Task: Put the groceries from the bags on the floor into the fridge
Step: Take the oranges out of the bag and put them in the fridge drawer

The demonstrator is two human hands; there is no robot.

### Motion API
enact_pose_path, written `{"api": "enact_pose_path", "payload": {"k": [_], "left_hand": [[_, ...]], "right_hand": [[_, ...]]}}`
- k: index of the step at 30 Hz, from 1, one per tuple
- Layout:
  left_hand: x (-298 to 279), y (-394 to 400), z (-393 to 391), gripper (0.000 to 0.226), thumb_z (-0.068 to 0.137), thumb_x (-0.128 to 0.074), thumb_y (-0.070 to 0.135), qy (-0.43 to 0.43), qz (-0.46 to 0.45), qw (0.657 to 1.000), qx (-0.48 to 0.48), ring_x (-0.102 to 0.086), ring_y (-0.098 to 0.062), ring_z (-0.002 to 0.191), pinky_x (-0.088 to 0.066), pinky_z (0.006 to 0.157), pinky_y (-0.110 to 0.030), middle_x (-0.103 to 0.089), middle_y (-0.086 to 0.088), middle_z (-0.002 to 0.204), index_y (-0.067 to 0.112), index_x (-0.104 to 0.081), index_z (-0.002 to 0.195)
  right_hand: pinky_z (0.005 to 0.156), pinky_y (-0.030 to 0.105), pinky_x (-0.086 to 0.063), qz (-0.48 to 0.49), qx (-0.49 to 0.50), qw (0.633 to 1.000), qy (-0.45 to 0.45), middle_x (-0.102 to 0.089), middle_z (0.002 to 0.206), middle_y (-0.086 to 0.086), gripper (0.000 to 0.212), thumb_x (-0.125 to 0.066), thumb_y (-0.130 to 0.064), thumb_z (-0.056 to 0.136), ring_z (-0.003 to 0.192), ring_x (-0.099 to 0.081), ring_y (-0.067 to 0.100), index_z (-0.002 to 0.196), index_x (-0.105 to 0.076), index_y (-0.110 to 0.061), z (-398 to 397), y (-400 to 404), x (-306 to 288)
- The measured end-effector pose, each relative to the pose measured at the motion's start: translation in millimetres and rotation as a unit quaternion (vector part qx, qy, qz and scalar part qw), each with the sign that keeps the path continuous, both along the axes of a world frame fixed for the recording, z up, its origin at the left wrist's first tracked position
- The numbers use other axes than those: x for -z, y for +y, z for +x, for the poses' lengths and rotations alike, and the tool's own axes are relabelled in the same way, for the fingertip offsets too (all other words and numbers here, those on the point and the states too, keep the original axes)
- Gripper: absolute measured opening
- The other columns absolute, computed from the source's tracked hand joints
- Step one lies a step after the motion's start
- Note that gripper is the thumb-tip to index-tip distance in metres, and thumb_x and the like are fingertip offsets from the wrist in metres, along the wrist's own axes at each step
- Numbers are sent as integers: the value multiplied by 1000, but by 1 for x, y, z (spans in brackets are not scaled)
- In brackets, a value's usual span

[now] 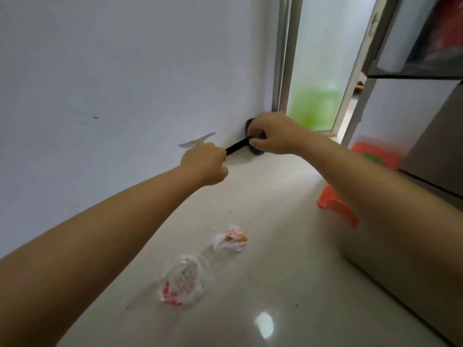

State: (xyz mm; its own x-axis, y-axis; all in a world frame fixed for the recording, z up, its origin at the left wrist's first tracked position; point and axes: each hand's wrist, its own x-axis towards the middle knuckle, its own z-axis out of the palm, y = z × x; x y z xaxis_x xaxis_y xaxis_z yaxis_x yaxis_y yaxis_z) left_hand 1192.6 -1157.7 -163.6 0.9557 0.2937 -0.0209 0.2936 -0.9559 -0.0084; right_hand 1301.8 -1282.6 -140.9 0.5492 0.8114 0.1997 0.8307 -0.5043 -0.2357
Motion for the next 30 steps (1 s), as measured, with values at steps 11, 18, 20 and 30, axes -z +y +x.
{"api": "enact_pose_path", "payload": {"k": [11, 18, 20, 30], "left_hand": [[121, 148, -25, 35, 96, -42, 27, 125, -15, 992, -8, -49, -27, 118, -45, 92, -36, -54, -10, 124, 9, -54, 124], [200, 202, 60, 37, 97, -39, 25, 201, -50, 978, 8, -45, -27, 122, -42, 97, -36, -51, -10, 131, 9, -50, 129], [225, 218, 89, 38, 98, -38, 24, 227, -61, 972, 10, -44, -26, 124, -42, 98, -35, -50, -10, 132, 10, -49, 130], [369, 288, 187, 35, 97, -38, 21, 305, -108, 945, 41, -47, -27, 122, -44, 96, -34, -54, -9, 129, 10, -54, 126]], "right_hand": [[97, 31, -39, -91, 34, 980, 177, -58, 123, 14, 33, -49, -20, 92, 113, -53, 26, 121, -56, -5, -14, 133, 143], [96, 26, -36, -157, 75, 948, 265, -59, 123, 12, 32, -48, -20, 92, 116, -52, 24, 119, -58, -6, 65, 176, 245], [97, 27, -37, -191, 85, 932, 295, -59, 123, 13, 31, -48, -21, 92, 117, -51, 24, 117, -59, -6, 91, 190, 279], [94, 24, -35, -282, 127, 884, 351, -52, 136, 11, 33, -46, -14, 92, 123, -49, 24, 122, -56, -4, 162, 238, 415]]}}
